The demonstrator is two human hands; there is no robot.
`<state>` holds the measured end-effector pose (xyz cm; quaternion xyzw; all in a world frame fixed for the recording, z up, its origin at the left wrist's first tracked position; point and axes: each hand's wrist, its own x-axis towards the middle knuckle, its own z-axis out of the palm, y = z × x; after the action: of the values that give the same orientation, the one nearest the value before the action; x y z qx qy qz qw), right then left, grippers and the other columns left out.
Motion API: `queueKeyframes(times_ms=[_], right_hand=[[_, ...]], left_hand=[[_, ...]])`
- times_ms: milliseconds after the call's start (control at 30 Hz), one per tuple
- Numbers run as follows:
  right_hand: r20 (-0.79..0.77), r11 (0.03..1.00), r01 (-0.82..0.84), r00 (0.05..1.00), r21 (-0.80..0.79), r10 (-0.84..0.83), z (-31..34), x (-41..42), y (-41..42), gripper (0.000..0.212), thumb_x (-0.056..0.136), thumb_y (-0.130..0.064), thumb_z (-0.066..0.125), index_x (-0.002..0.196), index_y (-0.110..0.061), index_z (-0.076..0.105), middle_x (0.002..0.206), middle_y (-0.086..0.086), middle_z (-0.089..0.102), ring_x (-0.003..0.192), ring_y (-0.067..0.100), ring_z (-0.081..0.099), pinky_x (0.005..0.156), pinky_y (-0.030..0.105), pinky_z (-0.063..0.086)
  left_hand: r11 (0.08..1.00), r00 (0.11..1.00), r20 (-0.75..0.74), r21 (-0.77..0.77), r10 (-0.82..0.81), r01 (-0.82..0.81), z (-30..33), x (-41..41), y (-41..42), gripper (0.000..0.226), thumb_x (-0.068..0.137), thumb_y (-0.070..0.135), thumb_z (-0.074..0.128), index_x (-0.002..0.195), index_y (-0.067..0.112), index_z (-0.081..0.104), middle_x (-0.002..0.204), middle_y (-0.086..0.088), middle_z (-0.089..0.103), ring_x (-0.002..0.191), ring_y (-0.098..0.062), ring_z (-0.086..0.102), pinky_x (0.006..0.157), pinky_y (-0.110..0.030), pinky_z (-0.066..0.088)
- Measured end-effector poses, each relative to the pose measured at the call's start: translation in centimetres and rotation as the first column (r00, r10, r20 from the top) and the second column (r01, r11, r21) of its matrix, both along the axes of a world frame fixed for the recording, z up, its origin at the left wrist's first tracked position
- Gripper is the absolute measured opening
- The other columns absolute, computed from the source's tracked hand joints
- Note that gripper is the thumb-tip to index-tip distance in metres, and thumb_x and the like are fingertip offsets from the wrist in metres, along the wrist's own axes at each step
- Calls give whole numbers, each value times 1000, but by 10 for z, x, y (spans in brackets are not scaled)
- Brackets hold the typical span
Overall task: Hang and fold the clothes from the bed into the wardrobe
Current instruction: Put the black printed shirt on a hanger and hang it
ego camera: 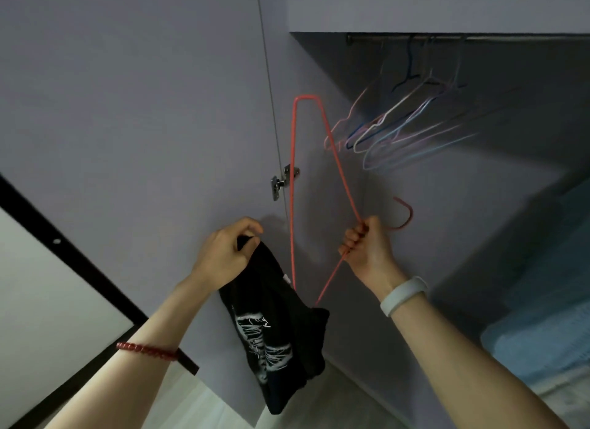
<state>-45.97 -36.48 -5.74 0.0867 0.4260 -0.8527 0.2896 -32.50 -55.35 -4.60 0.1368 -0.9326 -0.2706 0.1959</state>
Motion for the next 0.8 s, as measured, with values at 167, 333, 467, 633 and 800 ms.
queueKeyframes(times_ms=[167,333,467,633,800], right_hand=[[-23,995,4,1000,-103,-7,22,-9,2,30,86,-18,28,56,-20,24,41,-6,25,37,10,20,50,23,16],[-56,978,18,998,-207,-30,39,-9,-2,28,84,-18,29,56,-20,27,43,-5,27,41,11,22,50,23,20],[-87,969,60,993,-239,-83,45,-4,-6,28,84,-16,29,57,-19,26,44,-5,27,42,10,23,50,23,21],[-44,987,3,999,-161,-10,19,3,-21,35,86,-16,29,52,-19,28,39,-6,26,34,9,22,49,23,17],[-112,988,-39,992,151,57,-23,2,-18,35,90,-12,31,56,-19,27,36,-8,26,32,6,21,37,18,18]], left_hand=[[995,997,-3,-75,72,-72,-1,5,4,15,89,10,59,102,17,62,80,21,60,78,-29,60,69,-28,39],[994,998,25,-96,61,-58,0,5,10,16,92,15,57,106,19,62,91,15,67,95,-24,63,77,-27,40],[995,1000,0,-98,22,-22,3,6,14,13,92,16,57,102,21,63,85,27,61,94,-18,64,74,-22,37],[999,997,-66,46,29,-26,15,4,15,28,91,14,59,81,40,54,79,45,56,87,-9,60,78,-17,41],[988,978,-197,150,63,-34,30,2,9,40,89,8,60,75,45,57,81,35,60,82,-4,58,81,-28,44]])
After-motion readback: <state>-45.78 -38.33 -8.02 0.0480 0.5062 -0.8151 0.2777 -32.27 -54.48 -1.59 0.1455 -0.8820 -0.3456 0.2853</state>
